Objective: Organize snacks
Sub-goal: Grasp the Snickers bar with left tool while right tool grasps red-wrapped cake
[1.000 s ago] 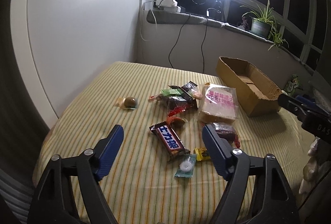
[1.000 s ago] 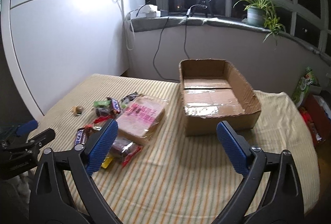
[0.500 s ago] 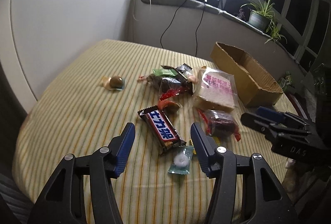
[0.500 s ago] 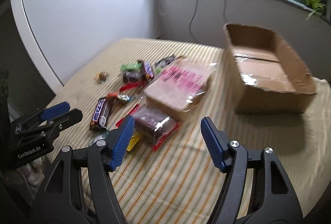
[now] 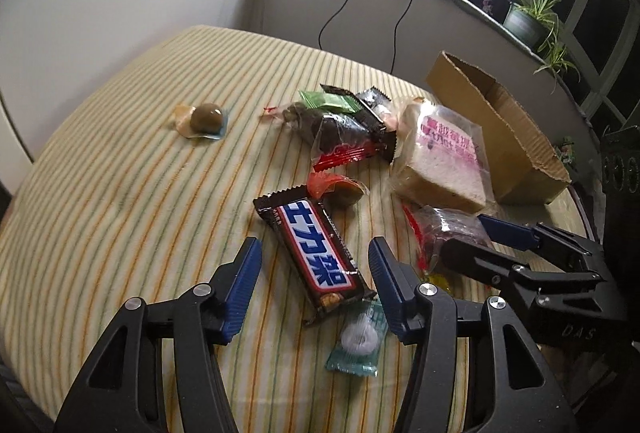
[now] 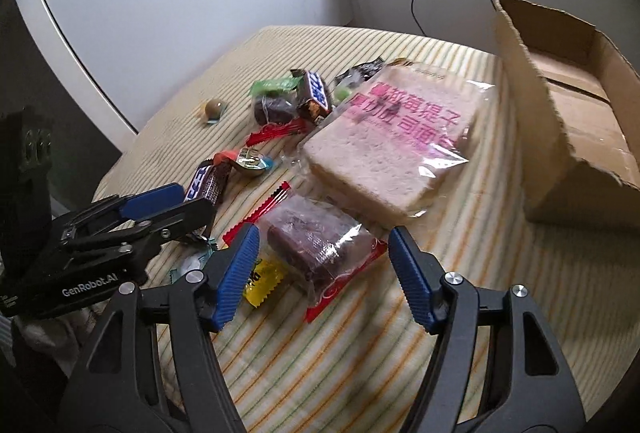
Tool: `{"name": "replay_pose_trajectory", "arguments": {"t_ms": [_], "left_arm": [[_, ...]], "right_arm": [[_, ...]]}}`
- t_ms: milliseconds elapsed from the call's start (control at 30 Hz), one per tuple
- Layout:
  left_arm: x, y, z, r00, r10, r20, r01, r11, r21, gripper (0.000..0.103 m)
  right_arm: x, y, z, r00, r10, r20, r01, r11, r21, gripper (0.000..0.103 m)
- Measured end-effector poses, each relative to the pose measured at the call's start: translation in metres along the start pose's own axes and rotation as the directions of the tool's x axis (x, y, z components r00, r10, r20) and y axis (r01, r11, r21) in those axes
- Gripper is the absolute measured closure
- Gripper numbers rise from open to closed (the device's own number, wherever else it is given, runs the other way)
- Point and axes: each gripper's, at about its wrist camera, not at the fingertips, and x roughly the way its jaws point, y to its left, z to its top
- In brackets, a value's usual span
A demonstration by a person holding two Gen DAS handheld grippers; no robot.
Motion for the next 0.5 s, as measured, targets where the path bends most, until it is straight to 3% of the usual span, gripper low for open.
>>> {"name": "replay_pose_trajectory", "arguments": {"t_ms": [100, 200, 300, 500], "left_arm": [[0.0053, -0.0011, 0.0019, 1.000, 0.006, -0.013, -0.006, 1.000, 0.008, 0.049], [0.0078, 0.0001, 0.0048, 1.000, 0.013, -0.017, -0.013, 1.000, 0.008, 0.057], [0.0078, 0.0041, 0.0056, 1.000, 0.018, -0.019, -0.018, 1.000, 0.005, 0.068], [0.0053, 0.0082, 0.0041, 1.000, 0.020, -0.014, -0.020, 1.000, -0.006, 0.076]], "right_arm": [[0.0064, 0.0023, 0.0029, 1.000, 0.005, -0.015, -0.005, 1.000, 0.000, 0.033], [0.0102, 0.0044, 0.0033, 0.999, 0.018, -0.027, -0.018, 1.000, 0.001, 0.033], [0.0121, 0.0056, 0.0026, 0.999, 0.034, -0.040, -0.034, 0.999, -0.001, 0.047], [0.0113, 0.0082, 0.0021, 0.998, 0.041, -0.042, -0.042, 0.999, -0.011, 0.053]]}}
